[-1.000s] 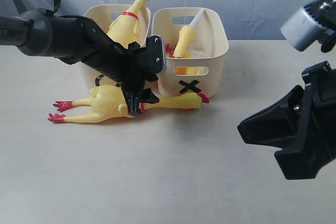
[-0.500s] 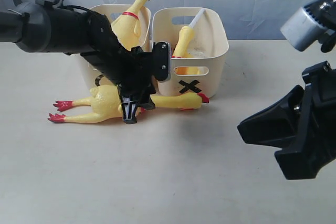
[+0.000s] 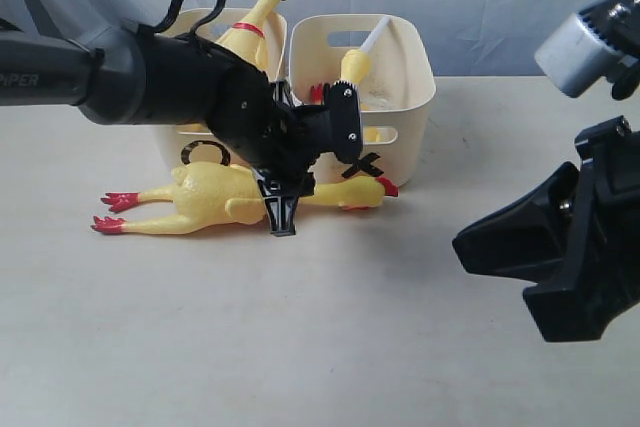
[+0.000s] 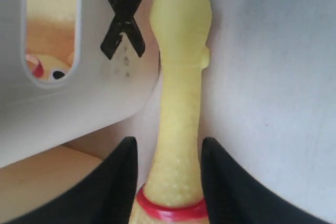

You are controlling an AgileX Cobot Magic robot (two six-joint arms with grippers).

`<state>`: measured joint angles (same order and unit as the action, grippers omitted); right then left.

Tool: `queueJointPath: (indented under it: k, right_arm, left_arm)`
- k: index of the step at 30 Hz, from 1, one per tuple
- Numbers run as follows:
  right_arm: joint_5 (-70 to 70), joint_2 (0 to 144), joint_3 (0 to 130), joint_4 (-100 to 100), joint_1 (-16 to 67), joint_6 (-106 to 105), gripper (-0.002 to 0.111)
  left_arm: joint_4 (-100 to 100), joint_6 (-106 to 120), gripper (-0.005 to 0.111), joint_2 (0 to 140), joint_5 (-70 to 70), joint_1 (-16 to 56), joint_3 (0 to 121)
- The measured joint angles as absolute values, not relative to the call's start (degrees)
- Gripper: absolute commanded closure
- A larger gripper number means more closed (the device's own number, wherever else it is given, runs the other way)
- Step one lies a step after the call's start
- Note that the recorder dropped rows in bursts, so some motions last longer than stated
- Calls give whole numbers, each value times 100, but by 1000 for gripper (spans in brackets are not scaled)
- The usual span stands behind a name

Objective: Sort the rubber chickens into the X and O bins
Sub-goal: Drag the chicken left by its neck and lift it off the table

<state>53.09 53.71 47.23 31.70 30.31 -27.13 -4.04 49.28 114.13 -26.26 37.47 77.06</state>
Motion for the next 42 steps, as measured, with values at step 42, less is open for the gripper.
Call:
queueJointPath:
  k: [42]
  right_arm:
    - [5269,5371,4723,3180,3031,-2713,108]
  left_arm:
    - [-1046,4562,58,11949,-2796,3757,7699]
